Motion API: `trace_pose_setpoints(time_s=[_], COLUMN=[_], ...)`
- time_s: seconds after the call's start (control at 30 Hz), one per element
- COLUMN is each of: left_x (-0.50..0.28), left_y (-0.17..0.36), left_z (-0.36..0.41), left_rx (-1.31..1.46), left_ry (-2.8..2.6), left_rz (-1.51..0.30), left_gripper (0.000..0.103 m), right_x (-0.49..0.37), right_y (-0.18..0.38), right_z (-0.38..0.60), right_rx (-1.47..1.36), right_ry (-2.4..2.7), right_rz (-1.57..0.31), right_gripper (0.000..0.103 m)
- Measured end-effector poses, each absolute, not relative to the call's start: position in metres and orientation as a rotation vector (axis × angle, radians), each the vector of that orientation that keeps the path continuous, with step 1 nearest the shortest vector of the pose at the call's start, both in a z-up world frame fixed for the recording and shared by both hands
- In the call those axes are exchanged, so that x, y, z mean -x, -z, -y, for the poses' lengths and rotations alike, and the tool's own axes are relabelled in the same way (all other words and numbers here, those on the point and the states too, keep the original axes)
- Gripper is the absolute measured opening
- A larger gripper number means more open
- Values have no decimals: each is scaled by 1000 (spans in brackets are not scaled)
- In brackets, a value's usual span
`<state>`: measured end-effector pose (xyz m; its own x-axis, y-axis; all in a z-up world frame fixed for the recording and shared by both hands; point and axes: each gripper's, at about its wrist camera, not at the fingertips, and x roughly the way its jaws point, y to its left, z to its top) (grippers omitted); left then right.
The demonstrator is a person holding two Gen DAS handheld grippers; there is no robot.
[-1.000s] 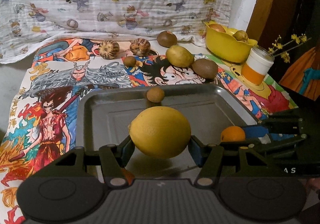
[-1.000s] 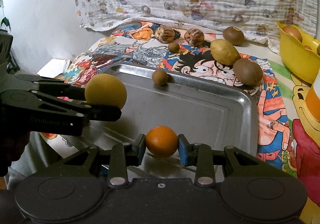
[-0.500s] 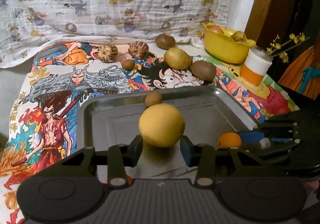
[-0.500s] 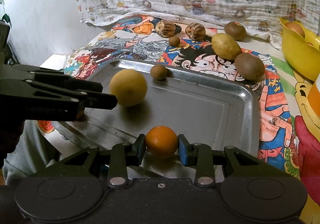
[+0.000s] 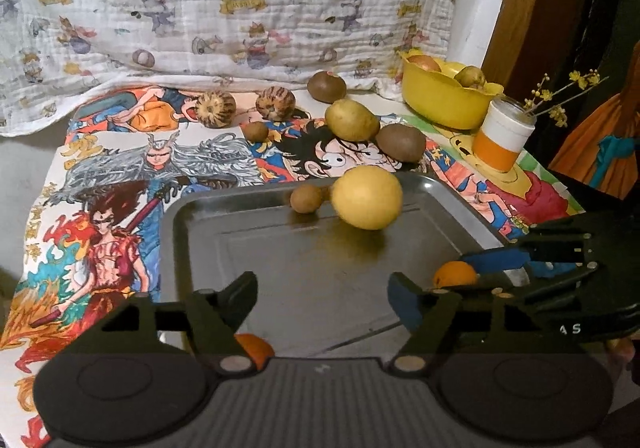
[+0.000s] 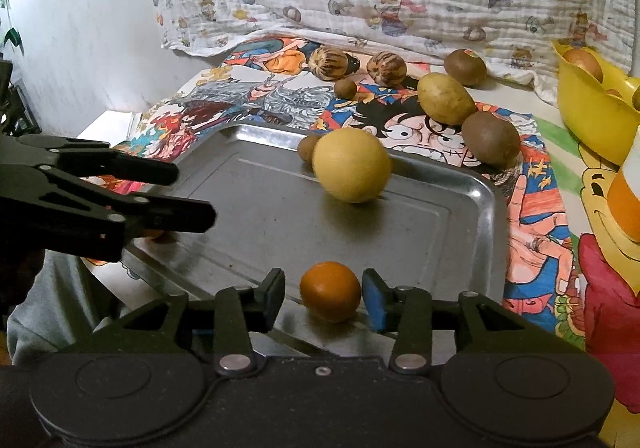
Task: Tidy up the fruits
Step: 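Release the yellow citrus onto the tray with the left gripper while the right gripper releases the orange, then withdraw both open grippers up from the tray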
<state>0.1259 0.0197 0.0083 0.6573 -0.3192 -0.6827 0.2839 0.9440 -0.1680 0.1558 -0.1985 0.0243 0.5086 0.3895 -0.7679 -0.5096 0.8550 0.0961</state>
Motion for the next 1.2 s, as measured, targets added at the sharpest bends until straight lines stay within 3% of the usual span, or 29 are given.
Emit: trace_pose_setpoints(time_s=[0.2,0.4,0.6,1.2], left_x=[-116,-103,-91,-87], left_y=[-13,-10,-6,-2], left_z=[-32,-48,-60,-63], left_rx=[38,41,24,22], left_ry=[323,298,275,282], left_rz=[-769,-779,-801,-819], left_gripper=[100,102,102,102], right_x=[-148,-141,-137,-135], right_y=[-32,-41,-45,-45], right_z=[209,215,217,222], right_rx=[132,149,197,275], right_ry=[-549,-547,-551,-510], right_rz=[-879,-865,-878,-935], right_gripper=[77,94,99,101])
